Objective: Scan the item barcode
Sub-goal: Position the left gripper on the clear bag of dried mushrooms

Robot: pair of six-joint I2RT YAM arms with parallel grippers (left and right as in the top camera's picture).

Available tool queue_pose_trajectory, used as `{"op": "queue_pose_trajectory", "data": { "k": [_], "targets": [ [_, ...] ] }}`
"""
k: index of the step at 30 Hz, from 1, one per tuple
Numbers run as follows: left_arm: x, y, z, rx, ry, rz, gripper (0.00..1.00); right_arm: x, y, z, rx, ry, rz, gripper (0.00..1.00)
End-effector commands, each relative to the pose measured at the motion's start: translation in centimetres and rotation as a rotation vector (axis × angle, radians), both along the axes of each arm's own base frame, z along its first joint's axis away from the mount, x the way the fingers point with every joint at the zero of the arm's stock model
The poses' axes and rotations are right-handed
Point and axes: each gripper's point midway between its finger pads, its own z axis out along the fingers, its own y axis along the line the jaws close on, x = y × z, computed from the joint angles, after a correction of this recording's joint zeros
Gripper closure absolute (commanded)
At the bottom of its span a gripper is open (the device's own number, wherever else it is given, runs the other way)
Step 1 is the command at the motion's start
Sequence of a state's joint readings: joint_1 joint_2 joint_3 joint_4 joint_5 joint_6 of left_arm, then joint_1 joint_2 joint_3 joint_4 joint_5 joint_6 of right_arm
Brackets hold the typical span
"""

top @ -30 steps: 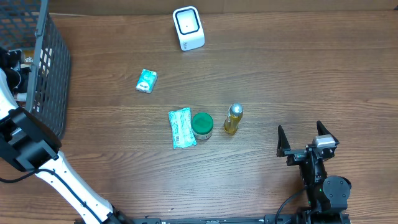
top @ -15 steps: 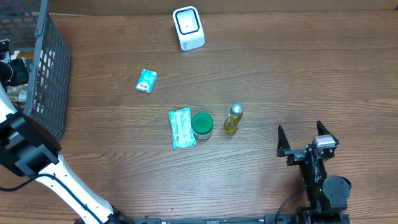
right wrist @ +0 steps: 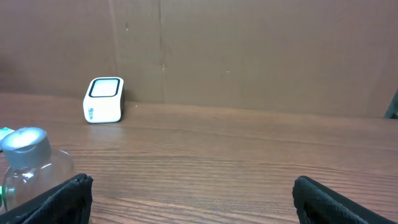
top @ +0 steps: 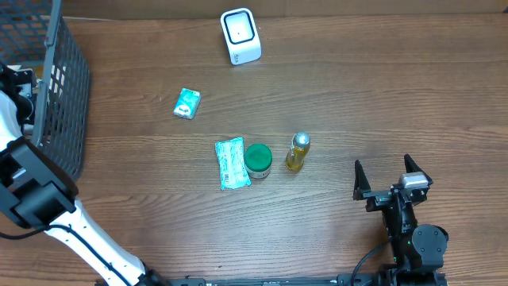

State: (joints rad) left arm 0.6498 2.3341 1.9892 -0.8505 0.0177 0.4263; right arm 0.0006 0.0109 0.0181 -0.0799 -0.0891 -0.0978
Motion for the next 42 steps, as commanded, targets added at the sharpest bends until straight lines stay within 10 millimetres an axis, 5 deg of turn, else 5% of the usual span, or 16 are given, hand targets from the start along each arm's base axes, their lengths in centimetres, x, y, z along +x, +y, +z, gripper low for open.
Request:
{"op": "queue_pose_trajectory", "data": {
  "k": [1,8,12,15,19,27,32,37,38,42],
  "targets": [
    [-2.7,-1.5,-5.2,-0.068,0.115,-0.013,0.02,0.0,-0.2,-0.3,-0.001,0.000,-0.010,0.00],
    [-3.6,-1.4,-6.4,-0.067,0.132,-0.002,0.35,0.0,-0.2,-0.3,-0.001,0.000,-0.010,0.00],
    [-3.6,-1.4,-6.4,-0.068,0.133,-0.002,0.67,0.0,-0.2,-0.3,-0.001,0.000,-0.010,0.00],
    [-3.1,-1.2,-5.8,-0.070,0.110,0.041,0.75,0.0,-0.2,-0.3,-0.001,0.000,-0.010,0.00],
    [-1.4,-0.9,-2.5,-0.117,0.006,0.181,0.76,0.0,-0.2,-0.3,-0.001,0.000,-0.010,0.00],
    [1.2,-1.3,9.1,-0.161,-0.193,0.228,0.94,0.0,-0.2,-0.3,-0.001,0.000,-0.010,0.00],
    [0.7,-1.7,16.7,-0.119,-0.325,0.276,0.93,0.0,-0.2,-0.3,-0.001,0.000,-0.010,0.00],
    [-0.4,-2.3,22.2,-0.069,-0.424,0.290,0.79,0.0,-0.2,-0.3,-0.001,0.000,-0.010,0.00],
    [-0.7,-2.1,22.5,-0.047,-0.422,0.302,0.71,0.0,-0.2,-0.3,-0.001,0.000,-0.010,0.00],
    [-1.5,-0.9,20.9,0.002,-0.367,0.345,0.14,0.0,-0.2,-0.3,-0.001,0.000,-0.010,0.00]
  ]
}}
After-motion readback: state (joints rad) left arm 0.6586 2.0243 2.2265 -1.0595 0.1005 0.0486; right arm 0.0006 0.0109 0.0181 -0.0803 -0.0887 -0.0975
